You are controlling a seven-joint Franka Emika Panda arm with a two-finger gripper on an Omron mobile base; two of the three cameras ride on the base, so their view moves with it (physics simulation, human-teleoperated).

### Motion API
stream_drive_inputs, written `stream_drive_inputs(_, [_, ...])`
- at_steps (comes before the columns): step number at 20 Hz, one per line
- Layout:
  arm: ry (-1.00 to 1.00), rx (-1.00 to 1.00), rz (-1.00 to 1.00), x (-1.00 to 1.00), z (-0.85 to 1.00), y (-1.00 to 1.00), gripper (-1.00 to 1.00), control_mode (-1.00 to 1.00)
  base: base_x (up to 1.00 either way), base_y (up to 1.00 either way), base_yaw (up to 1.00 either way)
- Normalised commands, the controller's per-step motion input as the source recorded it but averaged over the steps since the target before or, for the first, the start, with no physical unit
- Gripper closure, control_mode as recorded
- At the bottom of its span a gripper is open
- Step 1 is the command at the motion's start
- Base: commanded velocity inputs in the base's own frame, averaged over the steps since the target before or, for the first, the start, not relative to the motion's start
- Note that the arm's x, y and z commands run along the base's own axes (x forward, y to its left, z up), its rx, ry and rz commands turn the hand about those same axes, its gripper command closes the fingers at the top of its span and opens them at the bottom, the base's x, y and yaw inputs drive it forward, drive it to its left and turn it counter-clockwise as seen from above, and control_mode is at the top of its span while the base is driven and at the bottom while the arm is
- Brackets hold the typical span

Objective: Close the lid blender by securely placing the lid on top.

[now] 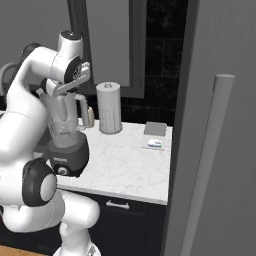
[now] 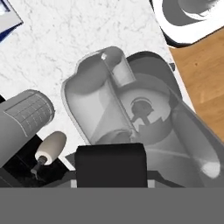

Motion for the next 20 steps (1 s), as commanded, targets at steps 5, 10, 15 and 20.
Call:
stream_drive_inputs(5, [0.13,0.00,-0.01,-0.26,0.00,0.00,1.00,-1.00,0.00,0.00,0.00])
stream_drive_inputs(10, [0.09,0.00,0.00,-0.24,0.00,0.02,1.00,-1.00,0.00,0.00,0.00])
stream_drive_inputs(15, [0.08,0.00,-0.01,-0.33,0.00,0.00,1.00,-1.00,0.00,0.00,0.00])
stream_drive_inputs(20, [0.09,0.00,-0.01,-0.36,0.08,0.00,1.00,-1.00,0.00,0.00,0.00])
